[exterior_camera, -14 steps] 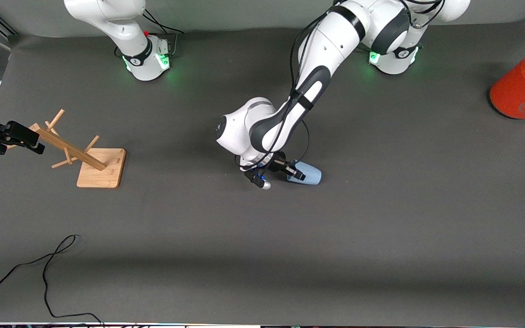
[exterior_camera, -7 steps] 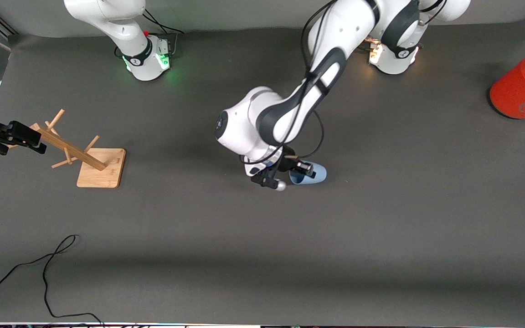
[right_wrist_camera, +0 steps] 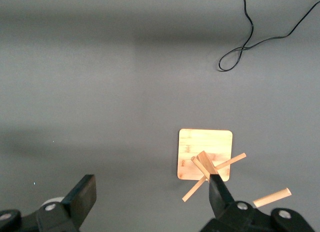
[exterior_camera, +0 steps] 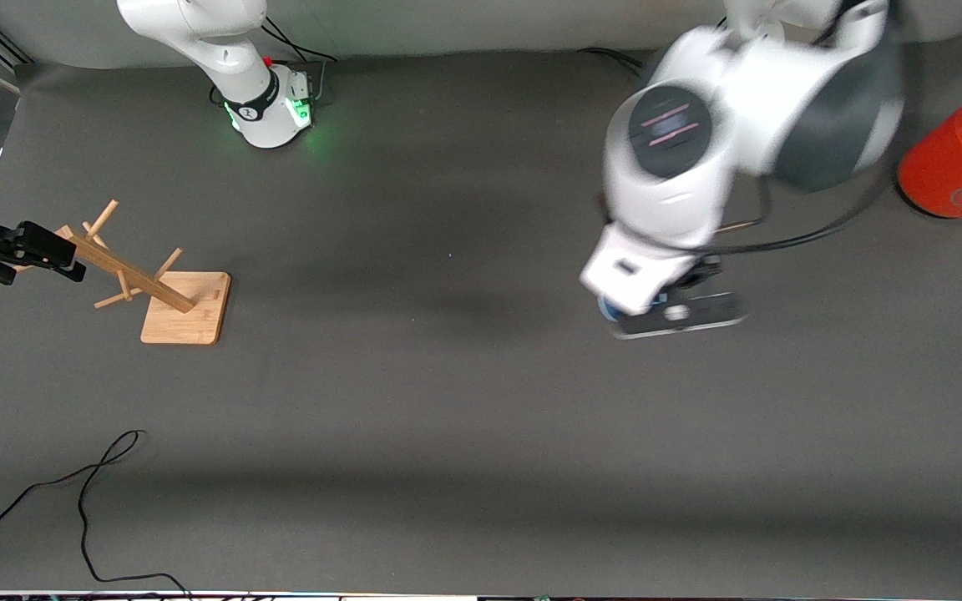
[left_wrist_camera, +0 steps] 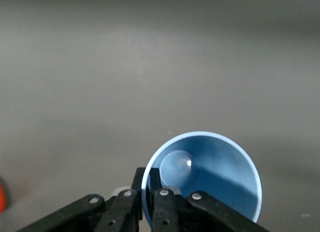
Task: Rotate and upright cup with both arms
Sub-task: 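Rotate the cup upright with the left gripper and release it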
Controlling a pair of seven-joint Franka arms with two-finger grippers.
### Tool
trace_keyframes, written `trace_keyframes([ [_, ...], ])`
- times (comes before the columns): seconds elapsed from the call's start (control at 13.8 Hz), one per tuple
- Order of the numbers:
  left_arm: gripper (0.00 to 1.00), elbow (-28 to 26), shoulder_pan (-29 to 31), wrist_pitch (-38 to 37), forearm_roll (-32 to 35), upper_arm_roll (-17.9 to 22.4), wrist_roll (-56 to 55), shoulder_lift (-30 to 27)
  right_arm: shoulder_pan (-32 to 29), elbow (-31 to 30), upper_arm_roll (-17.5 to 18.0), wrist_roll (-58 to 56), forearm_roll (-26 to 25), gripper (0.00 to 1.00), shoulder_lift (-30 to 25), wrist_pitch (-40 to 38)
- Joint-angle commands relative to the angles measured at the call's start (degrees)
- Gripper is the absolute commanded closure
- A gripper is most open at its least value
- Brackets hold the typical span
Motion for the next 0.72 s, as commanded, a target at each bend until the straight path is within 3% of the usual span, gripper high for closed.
trace_keyframes([
  [0.0, 1.00, -29.24, 2.19, 18.51, -3.15, -0.58, -2.07, -18.75, -0.42, -0.73, 0.24, -1.28, -0.45, 0.00, -0.86, 0.18],
  [0.07, 1.00, -34.80, 2.28, 24.06, -3.59, -0.58, -3.82, -21.06, -0.42, -0.73, 0.24, -1.28, -0.45, 0.00, -0.86, 0.10],
  [0.22, 1.00, -38.45, 0.89, 30.76, -3.42, -1.10, -12.76, -19.87, -0.42, -0.64, 0.16, -1.28, -0.45, 0.00, -0.86, 0.10],
  [0.65, 1.00, -37.14, -7.11, 44.65, -0.95, -1.72, -24.92, -0.82, -0.33, -0.64, 0.33, -1.11, -0.54, 0.00, -0.95, -0.08],
])
